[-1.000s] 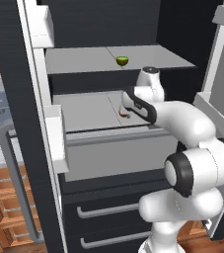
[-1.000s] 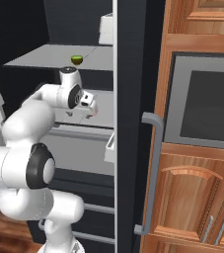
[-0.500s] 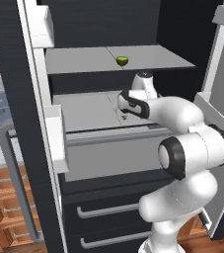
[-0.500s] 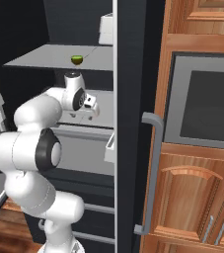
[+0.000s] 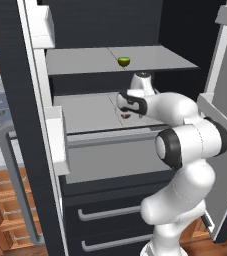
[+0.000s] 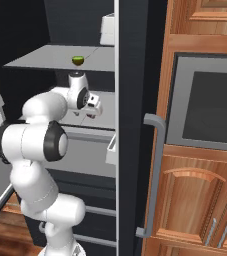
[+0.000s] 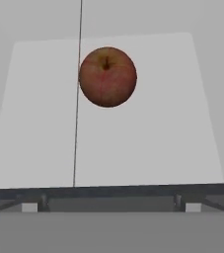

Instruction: Place the cold items (kiwi and apple) from the fridge in one tupperware on the dining counter. Place the warm items (kebab skewer and hot dog) in the stove area in another tupperware.

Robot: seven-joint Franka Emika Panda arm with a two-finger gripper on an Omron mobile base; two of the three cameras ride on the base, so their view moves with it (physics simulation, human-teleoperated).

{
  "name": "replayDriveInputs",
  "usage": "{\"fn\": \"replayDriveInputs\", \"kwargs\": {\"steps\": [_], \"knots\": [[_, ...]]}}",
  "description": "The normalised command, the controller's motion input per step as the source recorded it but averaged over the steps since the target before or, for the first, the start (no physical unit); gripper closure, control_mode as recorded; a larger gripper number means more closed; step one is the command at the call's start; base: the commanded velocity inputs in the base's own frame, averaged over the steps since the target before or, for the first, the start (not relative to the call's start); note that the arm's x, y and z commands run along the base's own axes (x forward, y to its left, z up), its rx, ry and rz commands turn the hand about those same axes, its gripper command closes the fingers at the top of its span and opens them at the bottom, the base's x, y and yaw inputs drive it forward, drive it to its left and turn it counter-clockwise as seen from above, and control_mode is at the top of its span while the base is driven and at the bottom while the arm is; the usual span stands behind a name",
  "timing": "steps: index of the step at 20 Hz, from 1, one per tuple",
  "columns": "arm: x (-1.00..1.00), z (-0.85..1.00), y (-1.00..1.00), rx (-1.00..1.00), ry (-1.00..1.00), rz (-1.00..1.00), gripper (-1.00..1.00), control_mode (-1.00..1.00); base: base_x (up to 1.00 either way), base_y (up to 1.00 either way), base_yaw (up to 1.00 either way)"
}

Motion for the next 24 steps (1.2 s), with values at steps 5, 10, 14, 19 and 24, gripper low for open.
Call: {"fn": "replayDriveInputs", "kwargs": {"steps": [5, 10, 14, 19, 24], "knots": [[0.30, -0.11, 0.00, 0.00, 0.00, 0.00, -1.00, -1.00, 0.00, 0.00, 0.00], [0.28, -0.13, 0.00, 0.00, 0.00, 0.00, -1.00, -1.00, 0.00, 0.00, 0.00], [0.22, -0.11, 0.00, 0.00, 0.00, 0.00, -1.00, -1.00, 0.00, 0.00, 0.00], [0.21, -0.10, 0.00, 0.00, 0.00, 0.00, -1.00, -1.00, 0.00, 0.00, 0.00], [0.31, -0.03, 0.02, 0.00, 0.00, 0.00, -1.00, -1.00, 0.00, 0.00, 0.00]]}}
